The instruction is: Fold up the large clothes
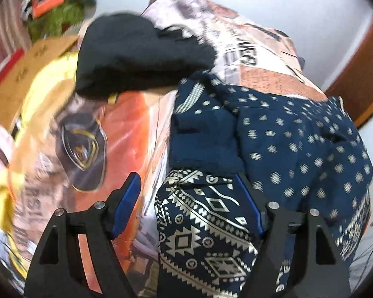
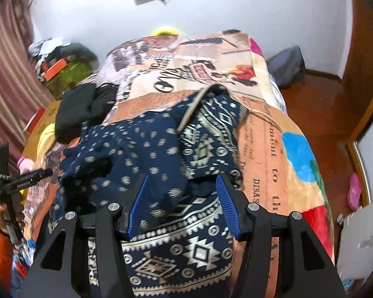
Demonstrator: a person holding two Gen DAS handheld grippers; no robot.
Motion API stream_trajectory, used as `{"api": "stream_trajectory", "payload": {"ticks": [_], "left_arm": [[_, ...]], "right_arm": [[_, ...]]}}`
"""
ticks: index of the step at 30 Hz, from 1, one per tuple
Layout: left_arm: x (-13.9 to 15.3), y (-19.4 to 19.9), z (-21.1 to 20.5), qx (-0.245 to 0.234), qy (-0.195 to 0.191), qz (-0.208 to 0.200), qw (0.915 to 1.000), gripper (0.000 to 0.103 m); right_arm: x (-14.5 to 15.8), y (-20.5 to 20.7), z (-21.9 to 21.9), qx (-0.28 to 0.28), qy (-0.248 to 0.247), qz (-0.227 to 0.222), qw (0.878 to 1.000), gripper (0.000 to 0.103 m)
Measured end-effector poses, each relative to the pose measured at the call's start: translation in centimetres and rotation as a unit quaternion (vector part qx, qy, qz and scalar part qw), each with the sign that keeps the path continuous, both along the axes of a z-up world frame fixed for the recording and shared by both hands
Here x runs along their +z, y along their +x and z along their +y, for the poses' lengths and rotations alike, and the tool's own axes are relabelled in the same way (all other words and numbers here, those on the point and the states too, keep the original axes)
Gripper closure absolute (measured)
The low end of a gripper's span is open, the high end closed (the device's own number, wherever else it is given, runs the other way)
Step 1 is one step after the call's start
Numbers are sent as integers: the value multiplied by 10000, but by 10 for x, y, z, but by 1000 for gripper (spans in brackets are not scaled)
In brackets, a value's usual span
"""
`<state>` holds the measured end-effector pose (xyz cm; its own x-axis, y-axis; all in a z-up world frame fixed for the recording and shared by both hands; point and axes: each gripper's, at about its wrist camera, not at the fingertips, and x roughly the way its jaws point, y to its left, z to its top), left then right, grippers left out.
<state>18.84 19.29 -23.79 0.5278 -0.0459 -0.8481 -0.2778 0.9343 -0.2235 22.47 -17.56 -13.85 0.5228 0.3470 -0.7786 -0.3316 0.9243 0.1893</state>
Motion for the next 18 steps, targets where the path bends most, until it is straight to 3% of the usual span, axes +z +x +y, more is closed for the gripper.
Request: {"api": "stream_trajectory", "payload": {"ticks": [3, 8, 12, 18], "left_arm": [[-21, 11, 14, 271, -592, 159, 9977, 28], [-48, 30, 22, 193, -1592, 175, 9869, 28], [-61, 44, 21, 76, -1871, 120, 9822, 28], [-72, 63, 22, -63, -2124, -76, 9771, 28]], "right_arm": [[-11, 12, -9, -192, 101, 227, 9995, 52], [-30, 31, -21, -417, 385, 561, 9968, 52], [-37, 48, -27, -539, 381, 612, 9959, 52], [-57, 76, -26, -594, 882, 1115, 9881, 49]]}}
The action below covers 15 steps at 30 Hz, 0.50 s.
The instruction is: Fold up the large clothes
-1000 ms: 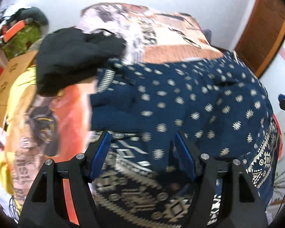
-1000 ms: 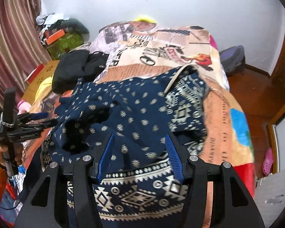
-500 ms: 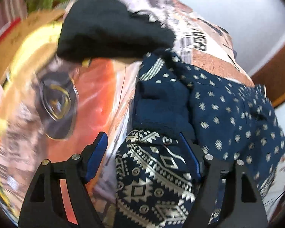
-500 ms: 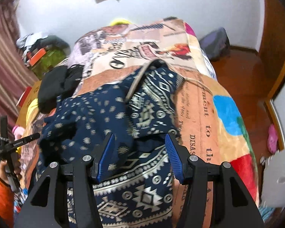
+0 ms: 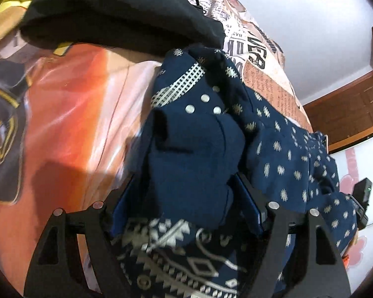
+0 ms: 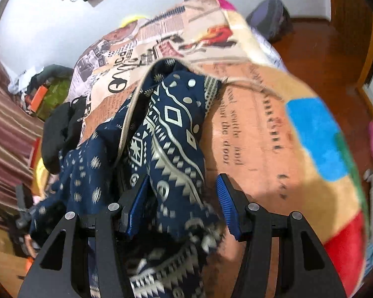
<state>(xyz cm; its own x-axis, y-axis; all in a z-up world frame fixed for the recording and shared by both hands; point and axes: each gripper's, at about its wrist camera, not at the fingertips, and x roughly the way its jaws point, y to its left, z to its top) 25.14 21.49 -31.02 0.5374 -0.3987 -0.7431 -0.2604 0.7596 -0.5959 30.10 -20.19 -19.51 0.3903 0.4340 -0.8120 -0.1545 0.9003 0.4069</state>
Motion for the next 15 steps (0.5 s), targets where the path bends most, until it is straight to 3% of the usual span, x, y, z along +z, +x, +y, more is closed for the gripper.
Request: {"api": "stream_trajectory", "payload": {"ticks": [4, 7, 9, 11, 13, 15], "left_arm": [[-2, 11, 3, 45, -195, -96, 9998, 28], [-3, 15, 3, 115, -303, -194, 9993, 36], [-3, 18, 1, 132, -288, -197, 9993, 44], [-1, 18, 1, 180, -223, -175, 9994, 63], [5, 15, 2, 249, -134, -126, 9995, 76], [16, 12, -1, 258, 71, -162, 9995, 84]], "right_arm": [[2, 3, 10, -102, -16, -228, 9997, 31], [4, 2, 19, -47, -216, -508, 9985, 32], [6, -1, 26, 110, -252, -597, 9978, 44], [11, -3, 27, 125, -310, -673, 9972, 67], [17, -5, 26, 120, -235, -707, 9972, 83], [26, -7, 27, 153, -131, -784, 9967, 87]]}}
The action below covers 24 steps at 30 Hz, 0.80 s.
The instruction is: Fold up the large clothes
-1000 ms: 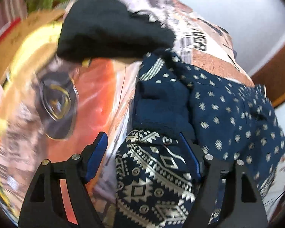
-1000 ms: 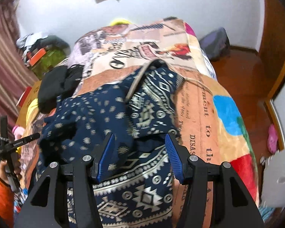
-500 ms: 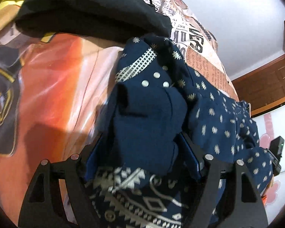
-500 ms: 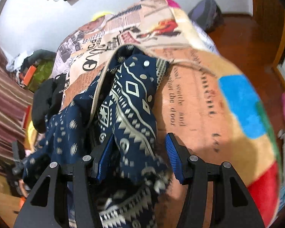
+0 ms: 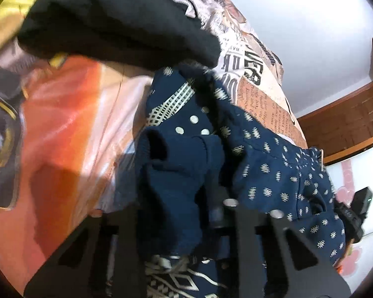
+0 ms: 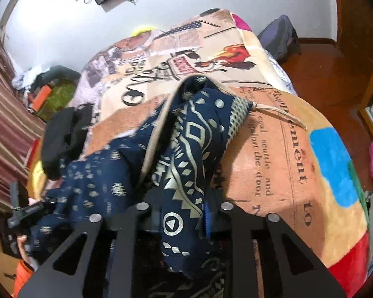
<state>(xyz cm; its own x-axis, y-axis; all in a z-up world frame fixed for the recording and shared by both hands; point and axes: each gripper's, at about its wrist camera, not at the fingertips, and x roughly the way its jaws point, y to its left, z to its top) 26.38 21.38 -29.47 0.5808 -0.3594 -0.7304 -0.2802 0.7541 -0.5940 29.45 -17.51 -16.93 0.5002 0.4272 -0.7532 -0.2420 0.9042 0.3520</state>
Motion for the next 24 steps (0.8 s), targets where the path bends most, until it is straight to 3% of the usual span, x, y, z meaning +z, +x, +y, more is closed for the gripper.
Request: {"api": "stream_trajectory", "payload": {"ticks": [4, 14, 19, 24], "left_arm": [[45, -6, -19, -90, 737, -326, 9967, 88], [157, -10, -29, -335, 1412, -1463, 9785, 90], [180, 10, -11, -187, 1571, -1719, 9723, 90], [174, 46, 2, -178, 1923, -1703, 9663, 90]], "right_arm": [[33, -8, 12, 256, -24, -346, 9991, 89], [111, 6, 37, 458, 308, -1122, 9922, 90], [120, 36, 54, 497, 293, -1416, 9882, 90], [101, 72, 72, 499, 82, -1442, 9883, 90]]}}
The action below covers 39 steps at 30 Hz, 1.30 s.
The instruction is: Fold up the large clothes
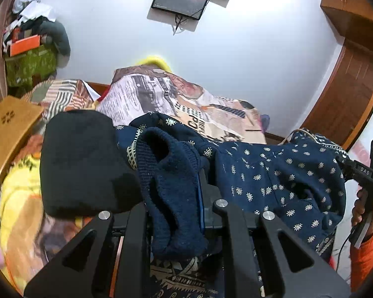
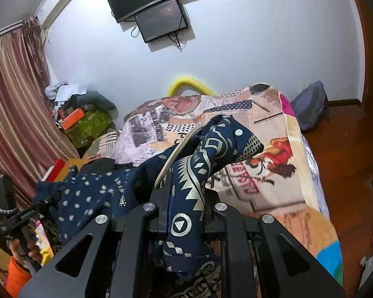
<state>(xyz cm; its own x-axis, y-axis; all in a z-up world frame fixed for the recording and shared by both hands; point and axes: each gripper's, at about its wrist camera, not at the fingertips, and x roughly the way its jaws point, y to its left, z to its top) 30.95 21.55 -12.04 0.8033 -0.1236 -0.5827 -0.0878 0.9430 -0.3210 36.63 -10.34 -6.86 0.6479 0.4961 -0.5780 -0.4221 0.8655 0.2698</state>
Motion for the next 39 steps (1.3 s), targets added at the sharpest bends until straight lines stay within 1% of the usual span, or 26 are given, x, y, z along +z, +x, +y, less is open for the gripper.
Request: {"api": "stream_trajectory", "payload": {"ticks": [2, 4, 7, 8, 9, 11, 13, 14, 15, 17, 18, 20, 21, 25, 28, 32, 34, 36, 38, 39], "left_arm": [[-14, 22, 5, 20, 150, 141, 9998, 90], [-28, 36, 12, 54, 200, 284, 9994, 90], [-56, 58, 27, 129, 69, 504, 9986, 90], [-66, 64, 31, 197, 59, 598, 9980, 89], [-77, 68, 35, 252, 53, 688, 9973, 89], [-102, 78, 45, 272, -36, 923, 9954, 89], [-121, 83, 50, 251, -112, 1151, 9930, 87], [-130, 86, 51, 213, -149, 1274, 9915, 86], [-136, 88, 51, 164, -168, 1368, 9903, 85], [-141, 87, 49, 80, -110, 1459, 9892, 83], [-140, 85, 47, 63, -44, 1464, 9892, 83], [-134, 79, 43, 115, 96, 1476, 9889, 76], [-130, 76, 42, 154, 151, 1494, 9885, 75], [-115, 59, 37, 288, 370, 1525, 9872, 75], [-104, 43, 38, 338, 363, 1502, 9874, 75], [-83, 13, 33, 338, 365, 1411, 9887, 75], [-71, -5, 29, 332, 447, 1341, 9894, 75], [-58, -24, 23, 360, 658, 1272, 9890, 75], [-46, -44, 17, 347, 831, 1184, 9889, 75], [-43, -51, 15, 345, 876, 1150, 9889, 75]], "right_arm": [[-15, 17, 6, -16, -88, 147, 9999, 90], [-34, 34, 12, -49, -207, 323, 9993, 90], [-62, 53, 14, -114, -414, 571, 9974, 90], [-77, 61, 14, -164, -498, 685, 9963, 90], [-83, 65, 12, -190, -521, 752, 9956, 90], [-106, 75, 5, -257, -480, 1044, 9930, 89], [-115, 79, -3, -264, -308, 1204, 9919, 87], [-115, 79, -7, -278, -231, 1226, 9918, 85], [-114, 78, -9, -302, -211, 1237, 9916, 85], [-109, 74, -14, -348, -222, 1332, 9902, 79], [-109, 74, -14, -352, -250, 1360, 9898, 78], [-102, 67, -16, -340, -357, 1373, 9893, 78], [-101, 65, -16, -338, -403, 1372, 9892, 78], [-81, 40, -23, -358, -623, 1208, 9901, 78], [-65, 15, -28, -306, -720, 1066, 9912, 77], [-44, -19, -33, -219, -862, 832, 9926, 77], [-31, -38, -33, -148, -904, 682, 9935, 76], [-20, -57, -35, -96, -905, 530, 9944, 69], [-11, -75, -36, -69, -917, 359, 9951, 60], [-7, -83, -36, -60, -946, 274, 9951, 59]]}}
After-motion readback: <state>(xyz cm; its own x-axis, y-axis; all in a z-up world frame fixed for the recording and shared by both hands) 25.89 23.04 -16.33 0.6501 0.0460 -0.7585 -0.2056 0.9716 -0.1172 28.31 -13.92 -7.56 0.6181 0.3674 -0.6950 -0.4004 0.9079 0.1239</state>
